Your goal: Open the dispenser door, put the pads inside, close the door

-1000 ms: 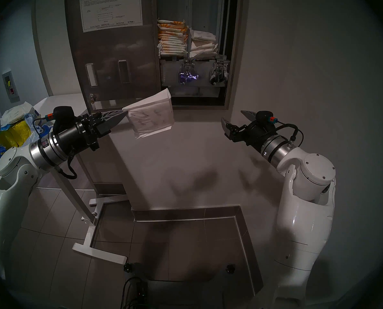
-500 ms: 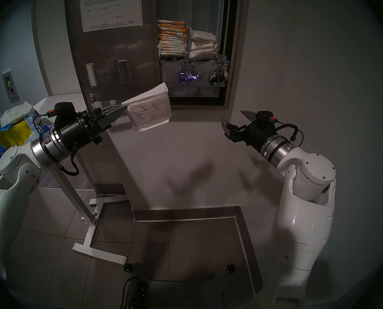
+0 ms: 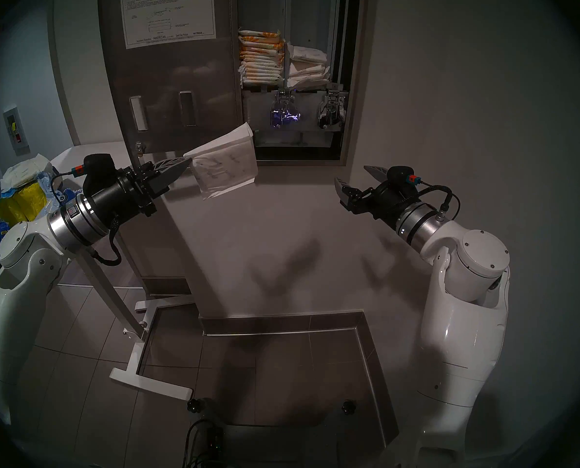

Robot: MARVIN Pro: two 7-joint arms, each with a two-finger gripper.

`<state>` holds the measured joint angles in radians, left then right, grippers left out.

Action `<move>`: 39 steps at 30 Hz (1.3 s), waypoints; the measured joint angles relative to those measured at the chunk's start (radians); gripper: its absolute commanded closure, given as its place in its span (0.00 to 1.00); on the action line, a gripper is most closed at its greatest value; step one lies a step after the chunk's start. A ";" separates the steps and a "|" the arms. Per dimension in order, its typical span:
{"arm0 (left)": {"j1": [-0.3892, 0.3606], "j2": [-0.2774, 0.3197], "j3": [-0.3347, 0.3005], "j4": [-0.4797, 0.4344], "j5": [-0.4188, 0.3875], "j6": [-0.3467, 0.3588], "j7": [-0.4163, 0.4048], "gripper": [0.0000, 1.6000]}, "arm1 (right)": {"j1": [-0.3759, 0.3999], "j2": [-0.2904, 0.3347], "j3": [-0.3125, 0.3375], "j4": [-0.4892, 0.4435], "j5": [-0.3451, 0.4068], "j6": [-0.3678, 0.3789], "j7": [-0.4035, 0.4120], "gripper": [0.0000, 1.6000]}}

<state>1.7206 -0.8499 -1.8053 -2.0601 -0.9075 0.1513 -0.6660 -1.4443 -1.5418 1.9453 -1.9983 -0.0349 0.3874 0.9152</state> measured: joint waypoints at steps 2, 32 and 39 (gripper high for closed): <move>0.000 0.000 0.000 0.000 0.000 0.000 0.001 1.00 | 0.016 0.007 -0.011 0.004 0.005 0.011 0.014 0.00; 0.003 0.012 0.002 -0.002 -0.001 0.000 -0.004 1.00 | 0.221 0.155 -0.193 0.073 0.087 0.183 0.330 0.00; 0.000 0.014 0.011 -0.002 -0.003 0.001 -0.010 1.00 | 0.247 0.159 -0.209 0.091 0.089 0.185 0.341 0.00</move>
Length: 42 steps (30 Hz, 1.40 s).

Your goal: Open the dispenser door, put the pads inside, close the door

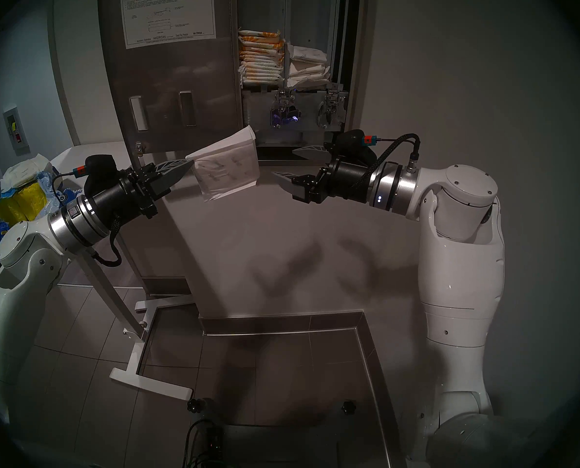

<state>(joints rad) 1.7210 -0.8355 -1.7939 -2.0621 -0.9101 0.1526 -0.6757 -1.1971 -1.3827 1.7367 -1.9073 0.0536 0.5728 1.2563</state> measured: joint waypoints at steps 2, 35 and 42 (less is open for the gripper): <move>-0.003 0.000 0.005 0.000 0.000 0.000 0.000 1.00 | 0.007 0.000 -0.005 0.007 0.000 -0.002 0.000 0.00; -0.188 -0.025 0.190 0.082 0.001 -0.005 -0.022 1.00 | 0.080 -0.024 -0.082 0.090 0.010 0.001 0.007 0.10; -0.221 -0.034 0.209 0.098 0.003 -0.007 -0.026 1.00 | 0.085 -0.017 -0.081 0.104 0.016 0.002 0.003 1.00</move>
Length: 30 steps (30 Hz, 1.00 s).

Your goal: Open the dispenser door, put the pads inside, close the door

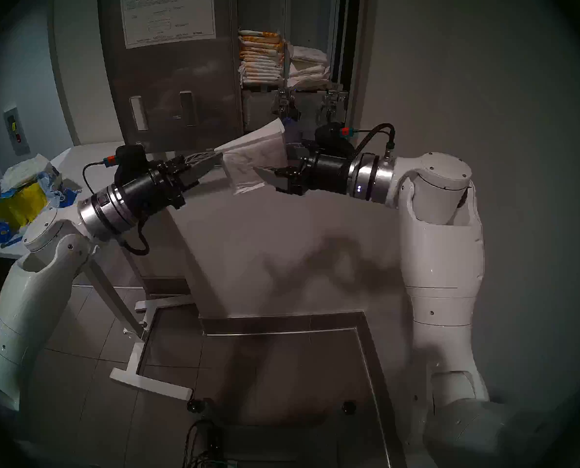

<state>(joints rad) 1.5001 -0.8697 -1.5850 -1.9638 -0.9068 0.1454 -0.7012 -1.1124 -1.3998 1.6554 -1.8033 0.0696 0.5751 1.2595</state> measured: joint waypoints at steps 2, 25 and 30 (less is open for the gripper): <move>-0.014 -0.004 0.011 0.007 0.003 0.000 -0.001 1.00 | 0.004 0.003 0.001 0.009 0.005 -0.005 0.001 1.00; -0.108 -0.035 0.105 0.066 0.049 0.001 0.016 0.31 | 0.008 0.018 0.045 0.054 0.010 -0.041 0.036 1.00; -0.113 -0.033 0.101 0.070 0.060 0.005 0.029 0.01 | 0.006 0.016 0.048 0.054 0.011 -0.045 0.040 1.00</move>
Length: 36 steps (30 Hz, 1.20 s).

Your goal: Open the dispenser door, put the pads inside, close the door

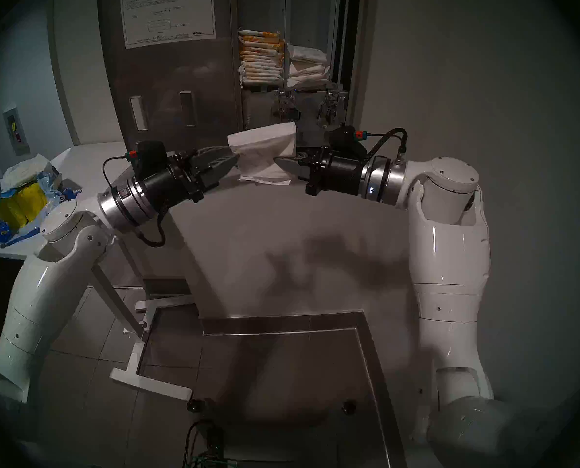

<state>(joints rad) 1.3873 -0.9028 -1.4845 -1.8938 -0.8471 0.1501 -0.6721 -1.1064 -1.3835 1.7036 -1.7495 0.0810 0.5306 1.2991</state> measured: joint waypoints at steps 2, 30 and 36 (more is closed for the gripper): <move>0.000 0.003 -0.003 0.001 0.002 0.001 0.003 0.00 | -0.001 -0.001 0.001 0.000 0.000 -0.001 0.001 1.00; 0.140 0.015 -0.080 -0.102 -0.046 0.127 0.159 0.00 | -0.035 -0.037 0.082 -0.124 -0.099 -0.129 -0.147 1.00; 0.192 0.013 -0.081 -0.141 -0.002 0.138 0.230 0.00 | -0.047 -0.046 0.089 -0.167 -0.138 -0.195 -0.185 1.00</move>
<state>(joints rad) 1.5796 -0.8895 -1.5658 -2.0348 -0.8495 0.2886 -0.4422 -1.1535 -1.4291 1.7926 -1.9169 -0.0568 0.3353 1.1143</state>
